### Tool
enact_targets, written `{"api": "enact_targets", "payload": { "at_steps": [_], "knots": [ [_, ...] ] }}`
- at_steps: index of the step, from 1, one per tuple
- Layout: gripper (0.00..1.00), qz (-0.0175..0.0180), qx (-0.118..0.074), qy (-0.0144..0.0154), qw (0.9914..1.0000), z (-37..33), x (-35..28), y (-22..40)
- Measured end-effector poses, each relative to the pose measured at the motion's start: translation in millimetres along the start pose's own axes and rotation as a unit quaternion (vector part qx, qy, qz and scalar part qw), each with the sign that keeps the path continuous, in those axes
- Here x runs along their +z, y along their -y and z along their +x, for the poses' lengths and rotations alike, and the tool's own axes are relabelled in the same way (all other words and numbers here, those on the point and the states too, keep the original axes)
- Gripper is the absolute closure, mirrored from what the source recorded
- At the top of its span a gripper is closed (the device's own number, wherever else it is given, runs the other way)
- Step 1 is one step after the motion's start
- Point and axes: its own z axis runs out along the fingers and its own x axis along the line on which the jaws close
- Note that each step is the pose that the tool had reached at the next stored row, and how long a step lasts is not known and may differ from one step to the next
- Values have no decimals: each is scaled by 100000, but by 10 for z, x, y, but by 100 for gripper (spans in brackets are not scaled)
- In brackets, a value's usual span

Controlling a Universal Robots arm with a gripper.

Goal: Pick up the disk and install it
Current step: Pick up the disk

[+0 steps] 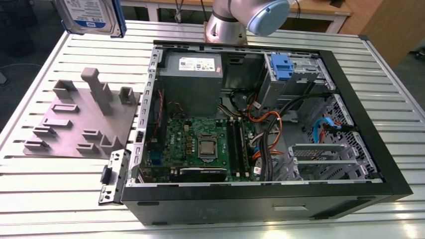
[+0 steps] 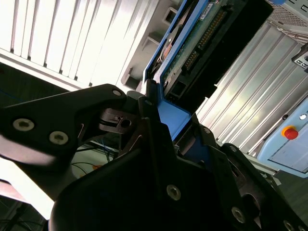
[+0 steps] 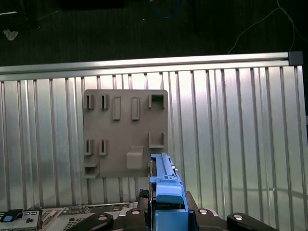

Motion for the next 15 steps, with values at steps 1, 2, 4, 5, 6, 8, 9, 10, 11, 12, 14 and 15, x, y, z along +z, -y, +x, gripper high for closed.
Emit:
{"api": "enact_targets", "payload": {
  "at_steps": [1, 2, 4, 5, 6, 8, 9, 10, 11, 12, 14, 15],
  "knots": [
    [64, -5, 0, -2, 100000, 0, 0, 3],
    [64, -2, 0, 0, 100000, -1, 0, 5],
    [64, 3, 1, 1, 100000, -1, 0, 10],
    [64, 2, 2, 2, 100000, -1, 0, 13],
    [64, -1, 2, -2, 100000, -2, 0, 16],
    [64, -2, 0, -2, 100000, -2, 0, 23],
    [64, 0, 3, 0, 100000, -2, 0, 26],
    [64, -1, 3, -1, 100000, -3, 0, 29],
    [64, 1, 4, 1, 100000, -3, 0, 32],
    [64, 1, 2, 1, 100000, -3, 0, 36],
    [64, -1, 2, 0, 100000, -4, 0, 43],
    [64, 0, 2, 0, 100000, -4, 0, 46]
  ]
}}
